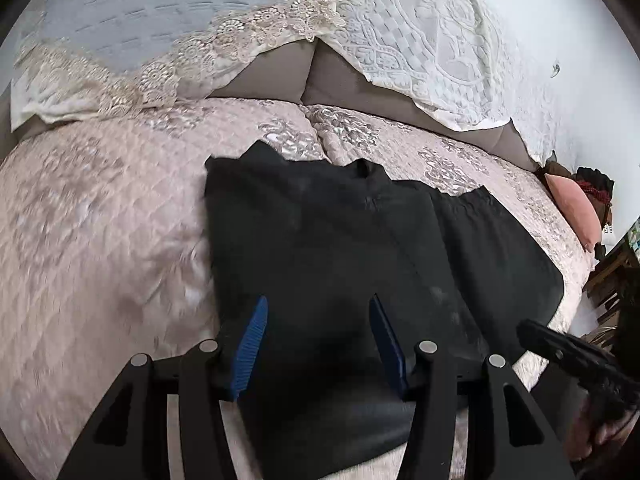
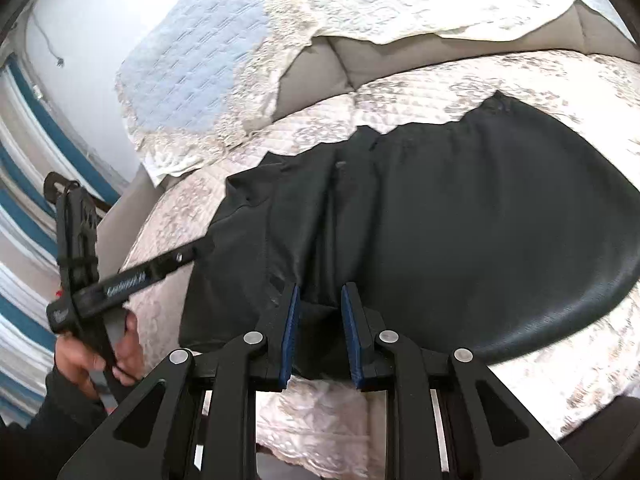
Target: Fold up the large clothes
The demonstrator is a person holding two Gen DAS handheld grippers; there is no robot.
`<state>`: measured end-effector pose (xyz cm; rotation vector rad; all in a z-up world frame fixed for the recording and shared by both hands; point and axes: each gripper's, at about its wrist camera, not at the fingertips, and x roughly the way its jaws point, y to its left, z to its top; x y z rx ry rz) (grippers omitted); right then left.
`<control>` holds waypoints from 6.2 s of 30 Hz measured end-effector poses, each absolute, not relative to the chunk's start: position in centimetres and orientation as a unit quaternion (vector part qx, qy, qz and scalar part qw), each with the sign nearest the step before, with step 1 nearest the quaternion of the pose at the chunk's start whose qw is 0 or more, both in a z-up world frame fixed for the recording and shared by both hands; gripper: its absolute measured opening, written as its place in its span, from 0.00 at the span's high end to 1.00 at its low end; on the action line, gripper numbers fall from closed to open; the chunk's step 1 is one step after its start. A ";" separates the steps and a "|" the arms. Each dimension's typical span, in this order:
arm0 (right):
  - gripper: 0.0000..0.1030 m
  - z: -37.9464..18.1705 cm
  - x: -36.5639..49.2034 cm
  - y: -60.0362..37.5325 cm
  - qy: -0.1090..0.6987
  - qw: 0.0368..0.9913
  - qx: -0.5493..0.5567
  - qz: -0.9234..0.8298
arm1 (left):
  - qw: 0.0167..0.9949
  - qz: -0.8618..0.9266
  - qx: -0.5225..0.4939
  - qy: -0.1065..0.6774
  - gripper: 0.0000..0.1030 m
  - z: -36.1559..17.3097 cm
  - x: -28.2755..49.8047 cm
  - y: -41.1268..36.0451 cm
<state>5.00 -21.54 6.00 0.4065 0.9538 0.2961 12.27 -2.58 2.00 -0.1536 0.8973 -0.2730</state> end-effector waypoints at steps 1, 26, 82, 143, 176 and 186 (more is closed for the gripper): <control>0.78 5.5 5.3 -20.8 0.458 0.856 0.190 0.144 | 0.889 -0.129 -0.073 0.434 0.46 1.7 11.9 -2.6; 0.70 8.6 3.8 -23.5 0.463 0.881 0.094 0.002 | 0.879 -0.165 0.011 0.446 0.44 0.6 12.2 -10.2; 0.79 9.0 5.9 -36.5 0.387 0.866 0.318 0.014 | 0.889 -0.131 0.119 0.422 0.37 0.8 16.8 -17.1; 0.78 6.1 7.9 -15.5 0.466 0.859 0.096 0.187 | 0.889 -0.085 -0.065 0.445 0.81 0.9 8.7 -2.4; 0.78 2.1 19.2 -17.1 0.500 0.854 0.049 0.136 | 0.897 -0.064 -0.053 0.435 0.83 -0.7 20.4 -1.9; 0.77 5.7 10.7 -16.3 0.486 0.866 0.028 0.118 | 0.907 -0.107 -0.050 0.404 0.84 4.2 11.2 -2.3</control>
